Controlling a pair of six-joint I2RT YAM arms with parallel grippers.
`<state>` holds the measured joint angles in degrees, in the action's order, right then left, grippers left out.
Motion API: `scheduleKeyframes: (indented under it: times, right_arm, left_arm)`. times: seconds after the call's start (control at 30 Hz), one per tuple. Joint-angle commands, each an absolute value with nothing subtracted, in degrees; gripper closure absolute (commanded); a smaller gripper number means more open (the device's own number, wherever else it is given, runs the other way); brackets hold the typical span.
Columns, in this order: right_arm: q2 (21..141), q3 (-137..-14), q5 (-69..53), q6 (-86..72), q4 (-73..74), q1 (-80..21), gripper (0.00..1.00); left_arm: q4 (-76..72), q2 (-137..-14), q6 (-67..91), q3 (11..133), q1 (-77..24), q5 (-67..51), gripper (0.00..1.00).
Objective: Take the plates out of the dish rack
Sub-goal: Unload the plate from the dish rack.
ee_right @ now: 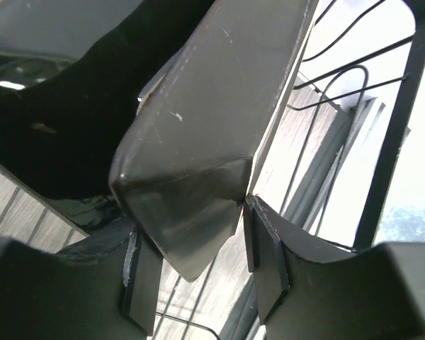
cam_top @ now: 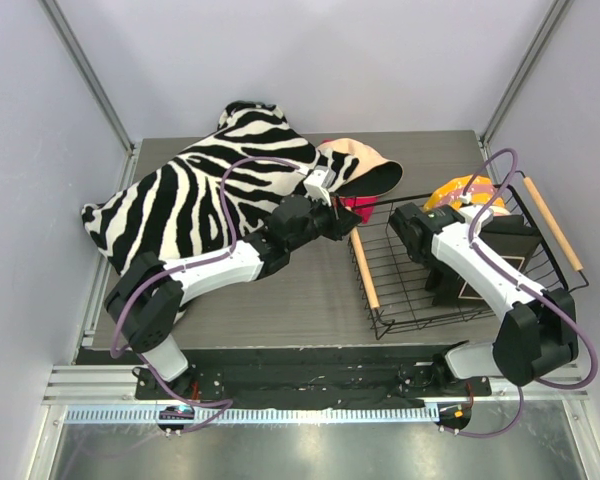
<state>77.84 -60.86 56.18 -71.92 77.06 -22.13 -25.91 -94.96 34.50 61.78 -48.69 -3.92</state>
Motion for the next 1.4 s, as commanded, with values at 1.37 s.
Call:
scheduleKeyframes:
  times: [1.37]
  right_arm:
    - [70.31, -94.91, 55.90, -34.72, 86.57, -9.06, 0.99]
  left_arm:
    - [-22.33, -90.18, 33.84, 64.51, -48.87, -9.76, 1.00]
